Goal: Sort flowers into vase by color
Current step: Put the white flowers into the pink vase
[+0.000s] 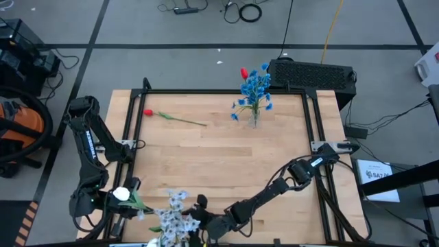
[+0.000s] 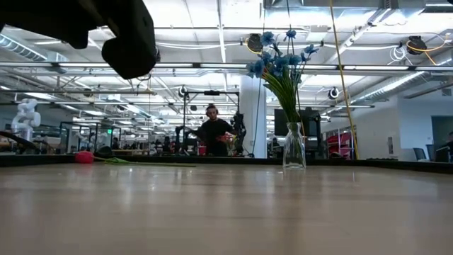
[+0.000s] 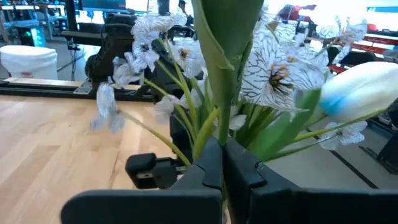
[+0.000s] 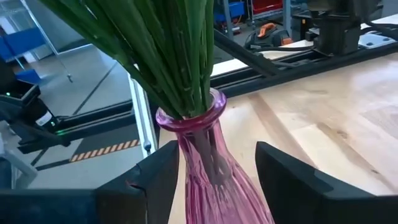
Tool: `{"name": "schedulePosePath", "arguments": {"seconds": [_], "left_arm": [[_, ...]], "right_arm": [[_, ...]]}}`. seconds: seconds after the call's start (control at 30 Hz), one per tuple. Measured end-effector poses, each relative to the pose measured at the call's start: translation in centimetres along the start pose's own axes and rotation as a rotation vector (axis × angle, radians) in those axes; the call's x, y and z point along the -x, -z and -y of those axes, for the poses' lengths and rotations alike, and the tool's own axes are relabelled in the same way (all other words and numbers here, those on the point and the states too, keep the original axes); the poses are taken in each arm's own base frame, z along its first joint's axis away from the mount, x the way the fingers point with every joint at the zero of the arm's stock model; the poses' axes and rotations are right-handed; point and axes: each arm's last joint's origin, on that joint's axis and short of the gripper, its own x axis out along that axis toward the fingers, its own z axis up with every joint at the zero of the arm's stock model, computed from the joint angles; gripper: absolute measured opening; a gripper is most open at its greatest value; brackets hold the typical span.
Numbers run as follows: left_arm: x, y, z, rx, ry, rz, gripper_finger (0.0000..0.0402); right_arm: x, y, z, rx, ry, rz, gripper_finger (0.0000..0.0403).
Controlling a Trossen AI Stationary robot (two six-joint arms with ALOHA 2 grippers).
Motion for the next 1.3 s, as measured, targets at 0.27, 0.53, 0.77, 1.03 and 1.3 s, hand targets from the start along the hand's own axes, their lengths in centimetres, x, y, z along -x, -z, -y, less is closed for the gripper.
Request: {"name": "schedulePosePath", "arguments": {"seconds": [0.27, 0.53, 0.77, 1.03, 1.3], "left_arm": [[0.0, 0.0, 0.0, -0.011, 0.005, -0.003, 0.0000], [0.0, 0.0, 0.0, -0.007, 0.008, 0.001, 0.0000], [-0.6, -0.5, -0.2, -0.030, -0.011, 0.027, 0.0000], [-1.7, -0.7, -0.7, 0.004, 0.051, 0.005, 0.0000], [-1.9, -0.8, -0.7, 0.022, 0.077, 0.004, 0.0000]], "right_arm": [[-0.5, -0.3, 0.8, 0.028, 0.040, 0.009, 0.0202], [-0.7, -0.5, 1.1, 0.047, 0.035, 0.007, 0.0135], [-0.7, -0.6, 1.1, 0.048, 0.036, 0.012, 0.0081], [-0.7, -0.6, 1.0, 0.072, 0.031, 0.016, 0.0099], [-0.6, -0.6, 1.0, 0.186, 0.032, 0.008, 0.0096]]}}
